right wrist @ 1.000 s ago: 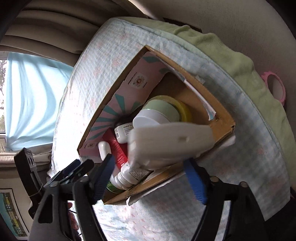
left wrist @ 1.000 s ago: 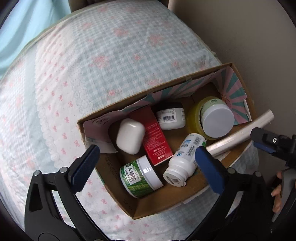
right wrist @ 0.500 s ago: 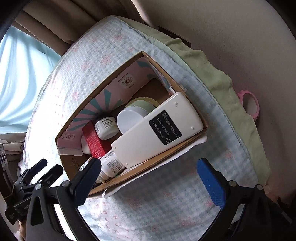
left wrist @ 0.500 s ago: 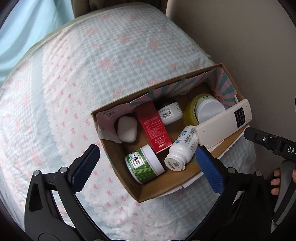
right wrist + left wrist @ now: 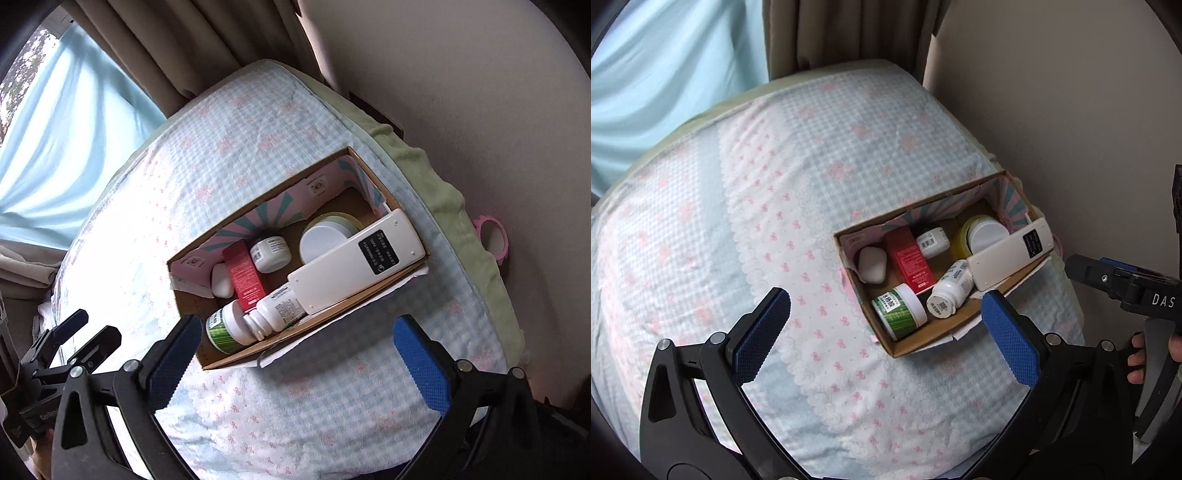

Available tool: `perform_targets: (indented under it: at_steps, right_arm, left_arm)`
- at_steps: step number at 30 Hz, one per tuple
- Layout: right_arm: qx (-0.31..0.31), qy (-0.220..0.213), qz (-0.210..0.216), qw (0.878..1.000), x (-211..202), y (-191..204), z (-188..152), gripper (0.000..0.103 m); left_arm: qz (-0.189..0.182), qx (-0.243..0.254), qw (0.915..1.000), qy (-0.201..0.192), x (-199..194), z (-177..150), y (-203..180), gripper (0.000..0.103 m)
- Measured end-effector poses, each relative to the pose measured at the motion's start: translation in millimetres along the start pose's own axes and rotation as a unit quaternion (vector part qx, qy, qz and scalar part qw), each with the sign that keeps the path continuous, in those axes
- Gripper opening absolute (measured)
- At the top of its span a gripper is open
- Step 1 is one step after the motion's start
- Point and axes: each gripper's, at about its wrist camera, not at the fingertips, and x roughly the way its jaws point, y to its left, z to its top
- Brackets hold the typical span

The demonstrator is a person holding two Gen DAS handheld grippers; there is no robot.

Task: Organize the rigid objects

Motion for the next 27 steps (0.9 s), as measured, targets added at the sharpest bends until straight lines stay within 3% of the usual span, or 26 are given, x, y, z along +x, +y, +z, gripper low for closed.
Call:
perform_targets:
  at_steps: [4, 9, 12, 16, 19, 22, 27]
  right_arm:
    - [-0.073, -0.046, -0.006, 0.996, -55, 55, -11, 0.103]
    - [-0.17, -0.125, -0.001, 0.978, -127, 132, -30, 0.103]
    - [-0.203, -0.17, 0.015, 0.964, -165, 170, -45, 0.103]
    - [-0.223, -0.212, 0.041, 0.951, -198, 205, -66, 0.103]
    - [-0.24, -0.236, 0.048, 0.94, -211, 220, -86, 0.103]
    - [-0.247, -0.259, 0.049, 0.932, -217, 227, -103, 0.103]
    - [-0.254, -0.279, 0.039, 0.925, -222, 228, -113, 0.103]
  left_arm:
    - [0.004, -0.008, 0.9989, -0.047, -72, -10, 21, 0.103]
    - [0.039, -0.033, 0.9913, -0.121, -169, -28, 54, 0.103]
    - [0.061, -0.058, 0.9824, -0.167, -221, -46, 75, 0.103]
    - [0.093, -0.098, 0.9635, -0.231, -278, -78, 97, 0.103]
    - [0.122, -0.116, 0.9473, -0.272, -307, -107, 105, 0.103]
    - [0.14, -0.118, 0.9371, -0.297, -324, -129, 108, 0.103]
    - [0.152, -0.125, 0.9331, -0.301, -331, -147, 108, 0.103]
